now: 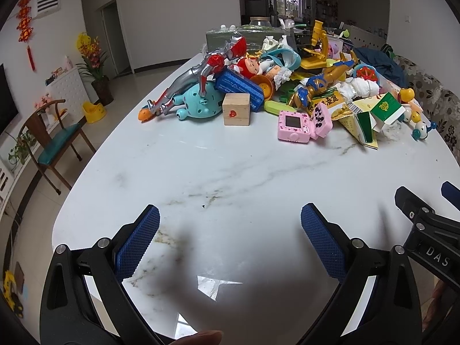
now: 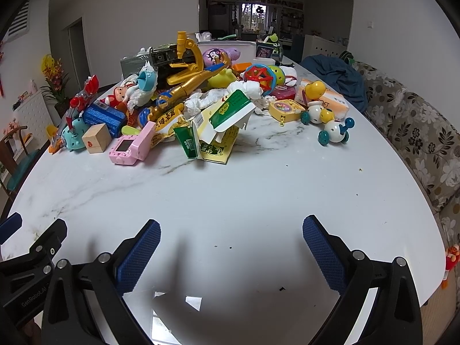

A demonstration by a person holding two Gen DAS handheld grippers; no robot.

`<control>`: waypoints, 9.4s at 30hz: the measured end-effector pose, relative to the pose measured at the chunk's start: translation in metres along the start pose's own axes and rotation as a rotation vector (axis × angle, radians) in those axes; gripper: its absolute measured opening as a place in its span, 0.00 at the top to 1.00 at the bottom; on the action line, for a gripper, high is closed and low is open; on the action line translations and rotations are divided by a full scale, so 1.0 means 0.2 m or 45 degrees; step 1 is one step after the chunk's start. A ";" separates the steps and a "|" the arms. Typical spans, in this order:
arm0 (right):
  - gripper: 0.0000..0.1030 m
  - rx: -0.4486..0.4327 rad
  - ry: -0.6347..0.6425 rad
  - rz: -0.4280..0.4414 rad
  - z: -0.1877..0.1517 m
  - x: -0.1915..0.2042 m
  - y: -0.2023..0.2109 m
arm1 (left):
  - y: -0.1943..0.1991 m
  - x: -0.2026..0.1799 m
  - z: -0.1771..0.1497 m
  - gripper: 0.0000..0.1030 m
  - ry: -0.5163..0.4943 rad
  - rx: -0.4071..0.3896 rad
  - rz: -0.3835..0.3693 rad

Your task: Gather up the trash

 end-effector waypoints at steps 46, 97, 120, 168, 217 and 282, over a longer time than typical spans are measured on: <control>0.05 0.005 -0.001 -0.006 0.01 0.00 -0.02 | -0.02 0.01 0.00 0.07 -0.003 0.004 0.000; 0.76 -0.057 -0.041 0.566 0.23 -0.46 -0.02 | -0.54 -0.38 0.39 0.22 -0.128 0.154 -0.111; 0.74 0.072 0.304 0.886 -0.44 -0.05 0.59 | 0.51 0.02 -0.55 0.41 -0.354 0.031 -0.244; 0.63 0.187 0.017 0.076 0.66 -0.82 -0.92 | 0.01 -0.27 0.17 0.08 -0.220 -0.004 -0.356; 0.69 0.369 0.491 0.916 -0.77 0.06 0.42 | 0.62 0.00 -0.79 0.55 -0.628 0.017 -0.536; 0.75 -0.060 0.231 0.806 0.15 -0.18 0.17 | 0.18 0.01 0.35 0.65 -0.105 -0.146 -0.425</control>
Point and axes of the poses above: each gripper's, at about its wrist camera, not at the fingertips, and y roughly against the way its jaws point, x to its left, z to its top, the point moved 7 cm from there along -y, roughly the way its jaws point, and after that the axes turned 3 degrees about -z, right-handed, at the moved point
